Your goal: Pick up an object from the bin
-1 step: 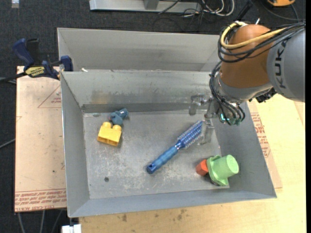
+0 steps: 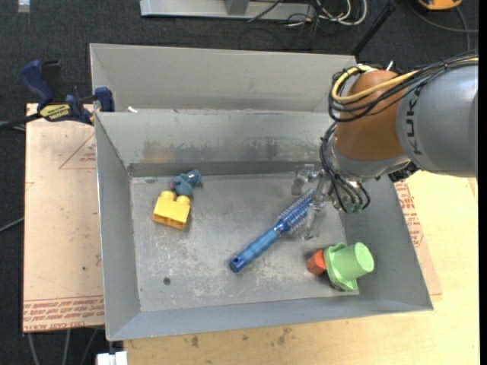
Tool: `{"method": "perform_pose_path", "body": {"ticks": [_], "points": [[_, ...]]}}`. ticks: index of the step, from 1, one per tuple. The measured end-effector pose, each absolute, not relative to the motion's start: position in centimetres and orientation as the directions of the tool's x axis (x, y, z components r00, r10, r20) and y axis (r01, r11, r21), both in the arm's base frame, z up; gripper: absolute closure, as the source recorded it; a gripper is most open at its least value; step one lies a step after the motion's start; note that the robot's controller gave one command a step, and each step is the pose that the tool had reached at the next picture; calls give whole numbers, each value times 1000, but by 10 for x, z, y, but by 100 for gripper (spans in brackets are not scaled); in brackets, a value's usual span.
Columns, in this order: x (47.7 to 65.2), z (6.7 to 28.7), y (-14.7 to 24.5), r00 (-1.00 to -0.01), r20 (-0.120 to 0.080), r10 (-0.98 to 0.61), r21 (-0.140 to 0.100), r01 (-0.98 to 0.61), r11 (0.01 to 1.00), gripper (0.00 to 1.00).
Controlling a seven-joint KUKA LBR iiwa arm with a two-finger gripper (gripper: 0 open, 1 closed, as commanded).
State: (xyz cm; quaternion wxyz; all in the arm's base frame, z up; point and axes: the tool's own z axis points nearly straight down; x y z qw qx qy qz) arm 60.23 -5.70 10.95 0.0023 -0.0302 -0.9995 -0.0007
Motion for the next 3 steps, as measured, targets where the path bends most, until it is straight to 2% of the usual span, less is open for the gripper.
{"method": "perform_pose_path", "body": {"ticks": [1,2,3], "points": [[604,115,-56,-998,-2,59,1,59,998,100],[514,189,-58,-982,-3,-187,0,-187,982,100],[515,202,-43,-680,-3,-733,-1,-733,680,100]]}}
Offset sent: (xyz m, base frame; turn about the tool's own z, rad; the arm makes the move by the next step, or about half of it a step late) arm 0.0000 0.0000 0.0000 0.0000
